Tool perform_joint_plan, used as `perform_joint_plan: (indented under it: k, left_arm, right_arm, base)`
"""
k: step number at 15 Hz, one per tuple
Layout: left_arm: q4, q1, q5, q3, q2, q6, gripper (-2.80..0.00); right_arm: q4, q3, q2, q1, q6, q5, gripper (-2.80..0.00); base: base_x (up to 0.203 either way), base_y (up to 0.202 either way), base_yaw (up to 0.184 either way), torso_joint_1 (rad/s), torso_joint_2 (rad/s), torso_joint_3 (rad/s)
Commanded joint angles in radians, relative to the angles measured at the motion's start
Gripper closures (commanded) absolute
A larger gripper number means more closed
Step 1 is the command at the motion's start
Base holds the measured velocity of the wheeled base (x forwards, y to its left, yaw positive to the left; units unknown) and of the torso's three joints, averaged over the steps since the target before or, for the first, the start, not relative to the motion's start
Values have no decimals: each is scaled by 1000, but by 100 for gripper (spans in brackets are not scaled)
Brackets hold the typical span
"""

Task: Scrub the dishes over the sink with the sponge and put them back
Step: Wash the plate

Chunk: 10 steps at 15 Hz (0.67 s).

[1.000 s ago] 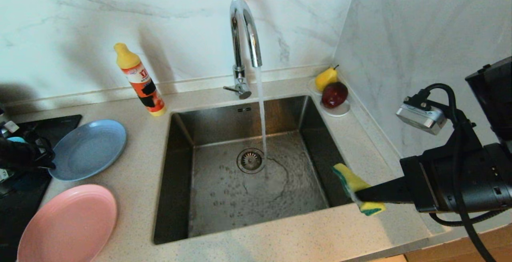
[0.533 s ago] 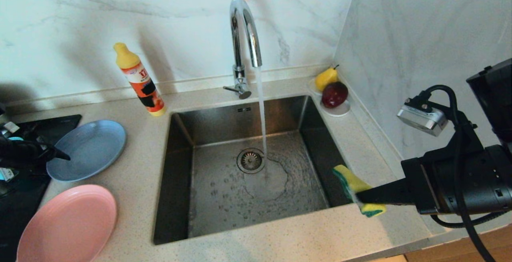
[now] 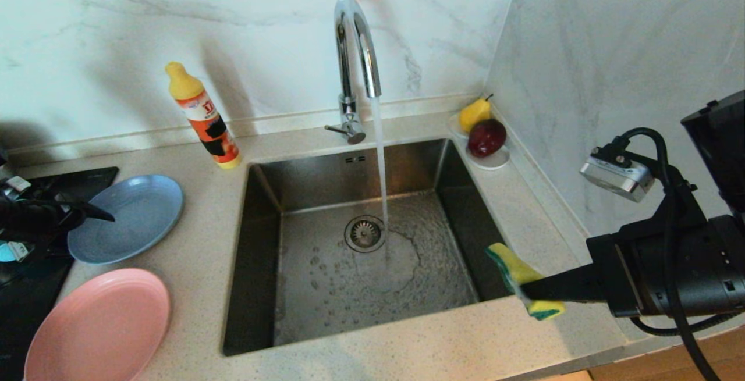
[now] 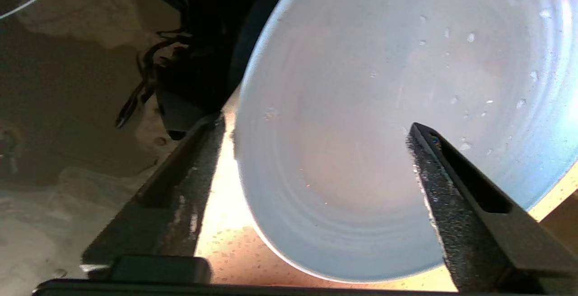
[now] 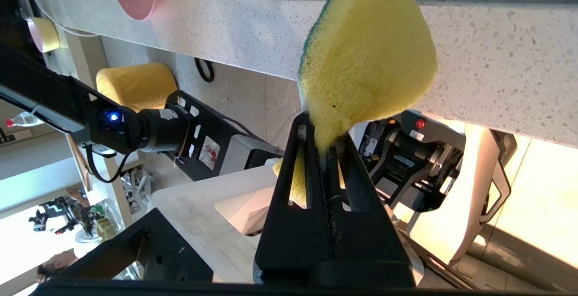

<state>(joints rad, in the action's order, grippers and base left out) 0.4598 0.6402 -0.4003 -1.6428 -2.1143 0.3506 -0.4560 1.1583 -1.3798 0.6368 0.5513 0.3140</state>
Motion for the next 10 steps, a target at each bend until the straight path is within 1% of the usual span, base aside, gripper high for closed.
perform_joint_plan:
  k: [1,3,6,7,10]
  left_arm:
    - [1,0,-18,-2,0,15,-280]
    - [0,-1,-31,-8,2,28,-280]
    - [-1,-1,-29,-5,-3,25,-280]
    - [-1,-1,-28,-2,-4,24,0]
    - [-1,-1,-28,2,-9,24,0]
  right_arm:
    - [-3,-3,1,0,2,2,0]
    - [-3,-2,3,-2,2,2,0]
    - [-3,-6,2,-2,2,3,0]
    - [-3,-10,2,-3,2,3,0]
    - [-3,-16,1,-3,2,3,0]
  base:
    - [0,0,0,0,0,0]
    - [0,0,0,0,0,0]
    - [0,0,0,0,0,0]
    - [0,0,0,0,0,0]
    - [0,0,0,0,0,0]
